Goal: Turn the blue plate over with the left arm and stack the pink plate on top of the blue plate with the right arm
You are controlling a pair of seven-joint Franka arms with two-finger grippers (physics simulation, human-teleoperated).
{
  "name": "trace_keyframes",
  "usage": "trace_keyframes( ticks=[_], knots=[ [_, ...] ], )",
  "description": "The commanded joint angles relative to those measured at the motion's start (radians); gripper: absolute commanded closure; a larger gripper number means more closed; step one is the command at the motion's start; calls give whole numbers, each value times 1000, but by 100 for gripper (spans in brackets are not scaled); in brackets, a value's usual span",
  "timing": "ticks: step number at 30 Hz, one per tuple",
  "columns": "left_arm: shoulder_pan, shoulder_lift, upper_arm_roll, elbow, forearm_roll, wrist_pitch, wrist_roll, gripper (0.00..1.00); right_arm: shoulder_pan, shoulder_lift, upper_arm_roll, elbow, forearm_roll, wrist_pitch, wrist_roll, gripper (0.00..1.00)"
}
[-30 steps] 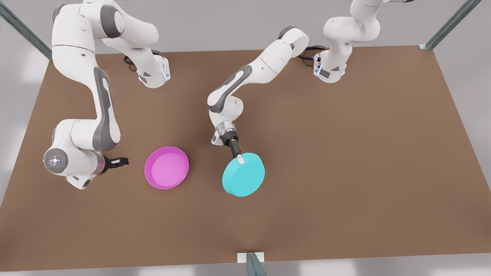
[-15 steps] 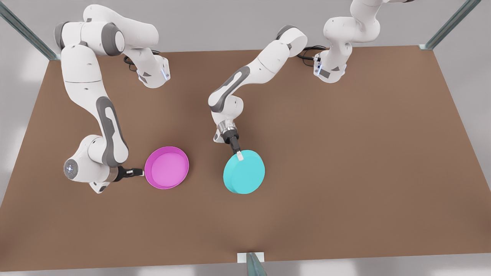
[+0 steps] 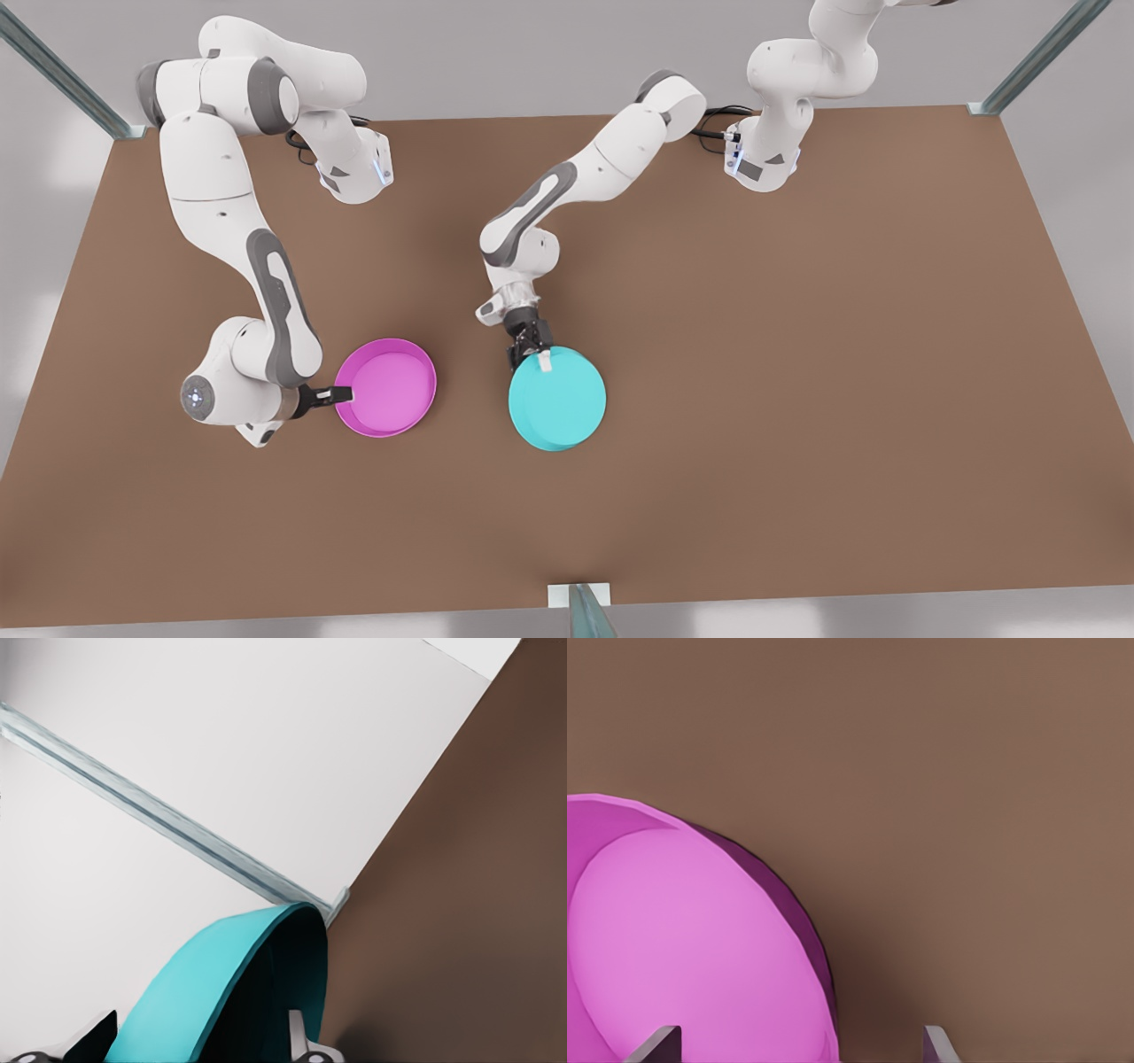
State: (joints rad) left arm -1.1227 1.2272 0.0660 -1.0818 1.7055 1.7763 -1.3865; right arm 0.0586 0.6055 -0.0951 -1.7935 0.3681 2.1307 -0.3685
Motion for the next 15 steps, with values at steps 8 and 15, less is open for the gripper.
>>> trace_keyframes(
  ticks=[8,15],
  knots=[
    [-111,28,-12,46,48,35,-522,0,0,23,0,5,0,2,0,4],
    [-178,-130,-75,45,-406,35,-505,0,1,22,0,6,0,2,3,5]
  ],
)
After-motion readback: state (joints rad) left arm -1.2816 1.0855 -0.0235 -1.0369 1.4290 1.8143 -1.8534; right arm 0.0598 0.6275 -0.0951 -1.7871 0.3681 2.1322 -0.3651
